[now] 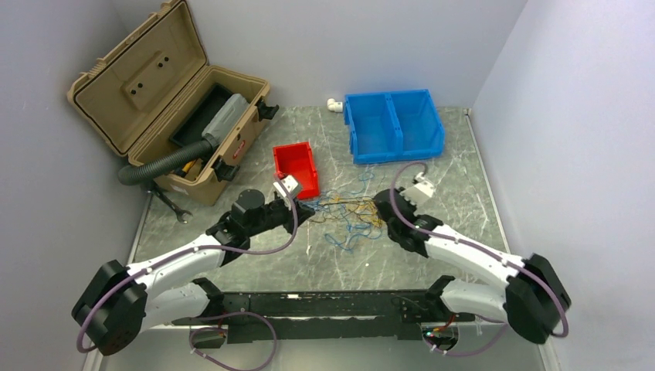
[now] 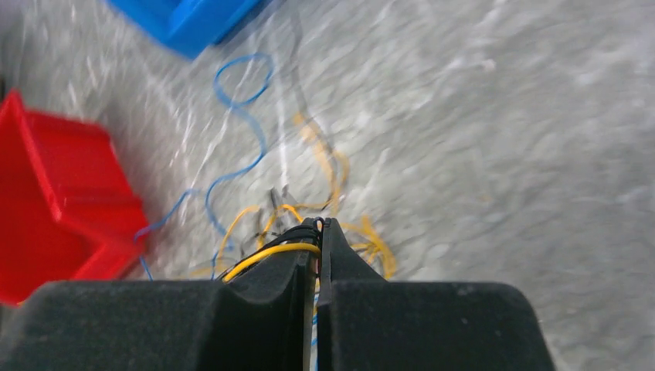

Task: Untangle the cables
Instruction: Untie the cable.

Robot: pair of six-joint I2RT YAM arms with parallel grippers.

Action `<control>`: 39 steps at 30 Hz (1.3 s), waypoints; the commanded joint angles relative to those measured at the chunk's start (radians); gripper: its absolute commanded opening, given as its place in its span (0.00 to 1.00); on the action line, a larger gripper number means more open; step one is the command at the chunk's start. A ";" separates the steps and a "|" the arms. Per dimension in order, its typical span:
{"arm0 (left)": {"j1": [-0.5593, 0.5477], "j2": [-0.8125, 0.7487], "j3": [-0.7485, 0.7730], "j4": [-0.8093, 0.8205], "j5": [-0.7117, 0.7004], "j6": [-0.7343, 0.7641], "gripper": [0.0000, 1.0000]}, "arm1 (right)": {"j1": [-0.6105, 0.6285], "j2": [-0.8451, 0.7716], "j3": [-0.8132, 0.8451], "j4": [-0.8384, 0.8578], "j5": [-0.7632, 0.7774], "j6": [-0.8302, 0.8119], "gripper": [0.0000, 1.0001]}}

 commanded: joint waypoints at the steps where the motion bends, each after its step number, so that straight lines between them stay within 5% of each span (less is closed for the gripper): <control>1: 0.010 -0.070 -0.011 0.001 -0.197 -0.014 0.00 | -0.179 -0.167 -0.098 -0.234 0.114 0.067 0.05; 6: 0.009 -0.115 -0.035 -0.016 -0.319 -0.034 0.00 | -0.316 -0.371 -0.173 -0.245 0.051 0.060 0.05; 15: 0.011 -0.121 -0.025 -0.068 -0.394 -0.042 0.00 | -0.336 -0.471 -0.113 -0.432 0.160 0.108 0.06; 22: 0.011 -0.158 -0.002 -0.251 -0.812 -0.152 0.00 | -0.347 -0.514 -0.030 -0.662 0.345 0.293 0.07; 27: 0.010 -0.184 -0.007 -0.279 -0.895 -0.178 0.00 | -0.347 -0.470 0.054 -0.810 0.456 0.405 0.08; 29: 0.011 -0.170 0.006 -0.293 -0.896 -0.181 0.00 | -0.347 -0.459 0.077 -0.827 0.474 0.399 0.08; 31: 0.010 -0.154 0.019 -0.292 -0.849 -0.161 0.00 | -0.347 -0.464 0.084 -0.688 0.445 0.202 0.08; 35: 0.010 -0.141 0.010 -0.153 -0.470 -0.025 0.08 | -0.347 -0.513 0.031 -0.295 0.192 -0.276 0.13; 39: 0.000 -0.124 -0.026 -0.014 -0.231 0.008 0.22 | -0.347 -0.554 -0.031 -0.087 -0.078 -0.461 0.25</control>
